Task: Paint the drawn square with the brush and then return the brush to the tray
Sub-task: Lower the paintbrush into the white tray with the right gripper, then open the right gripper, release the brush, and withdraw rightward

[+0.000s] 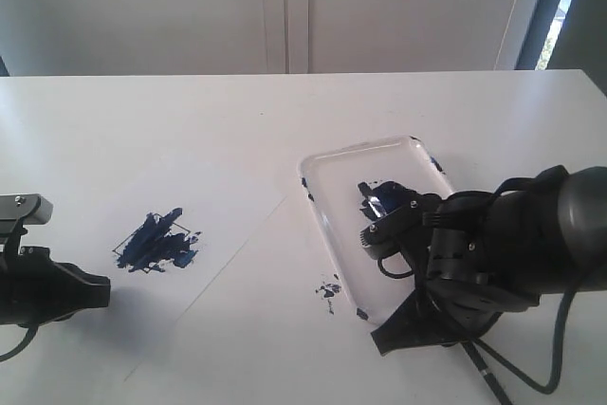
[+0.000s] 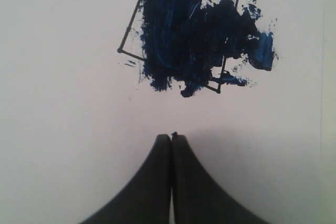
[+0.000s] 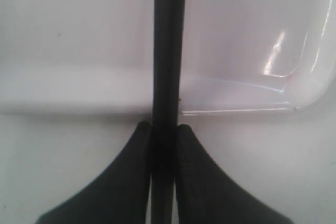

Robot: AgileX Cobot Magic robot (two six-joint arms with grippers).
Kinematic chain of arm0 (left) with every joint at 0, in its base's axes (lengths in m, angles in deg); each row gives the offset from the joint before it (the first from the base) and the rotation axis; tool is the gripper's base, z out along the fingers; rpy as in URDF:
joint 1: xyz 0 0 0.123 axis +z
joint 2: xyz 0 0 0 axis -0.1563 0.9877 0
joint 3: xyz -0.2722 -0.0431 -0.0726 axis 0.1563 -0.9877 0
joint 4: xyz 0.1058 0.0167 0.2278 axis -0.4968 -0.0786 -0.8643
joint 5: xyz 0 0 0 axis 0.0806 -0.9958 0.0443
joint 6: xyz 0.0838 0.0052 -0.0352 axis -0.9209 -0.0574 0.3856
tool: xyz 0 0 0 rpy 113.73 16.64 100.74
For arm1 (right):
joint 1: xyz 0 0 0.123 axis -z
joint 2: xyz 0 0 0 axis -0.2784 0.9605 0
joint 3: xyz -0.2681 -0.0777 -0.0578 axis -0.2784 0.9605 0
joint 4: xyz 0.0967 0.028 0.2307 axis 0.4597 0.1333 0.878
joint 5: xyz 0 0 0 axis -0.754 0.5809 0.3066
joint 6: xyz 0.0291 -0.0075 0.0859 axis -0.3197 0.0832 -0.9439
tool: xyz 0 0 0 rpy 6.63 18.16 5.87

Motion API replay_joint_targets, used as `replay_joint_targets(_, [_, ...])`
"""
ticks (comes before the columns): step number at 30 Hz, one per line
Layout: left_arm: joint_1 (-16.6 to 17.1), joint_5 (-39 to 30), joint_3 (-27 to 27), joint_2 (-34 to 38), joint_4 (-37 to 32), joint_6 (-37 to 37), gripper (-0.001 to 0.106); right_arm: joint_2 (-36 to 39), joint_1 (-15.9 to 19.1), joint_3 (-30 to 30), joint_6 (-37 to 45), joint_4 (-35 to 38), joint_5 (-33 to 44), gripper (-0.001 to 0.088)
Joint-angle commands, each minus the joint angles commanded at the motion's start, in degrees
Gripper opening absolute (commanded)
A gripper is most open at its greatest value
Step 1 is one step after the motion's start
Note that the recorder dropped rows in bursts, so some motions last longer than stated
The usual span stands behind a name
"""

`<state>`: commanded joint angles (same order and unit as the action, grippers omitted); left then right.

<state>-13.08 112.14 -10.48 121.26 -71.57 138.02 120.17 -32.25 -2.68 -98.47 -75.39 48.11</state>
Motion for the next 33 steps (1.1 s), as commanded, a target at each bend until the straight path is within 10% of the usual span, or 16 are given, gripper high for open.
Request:
replay_joint_targets(10, [0.0,0.0,0.0,0.0,0.0,0.0,0.0,0.0,0.0,0.0,-2.9,-0.1,0.1,0.0036])
replay_joint_targets(21, [0.0,0.0,0.0,0.0,0.1,0.0,0.0,-0.2,-0.2,0.0,-2.9,-0.1,-0.1,0.0865])
replay_joint_targets(33, [0.0,3.9,0.0,-0.1,-1.3,1.8,0.0,-20.9,-4.2,-2.0,0.5,-0.1,-1.2,0.0779])
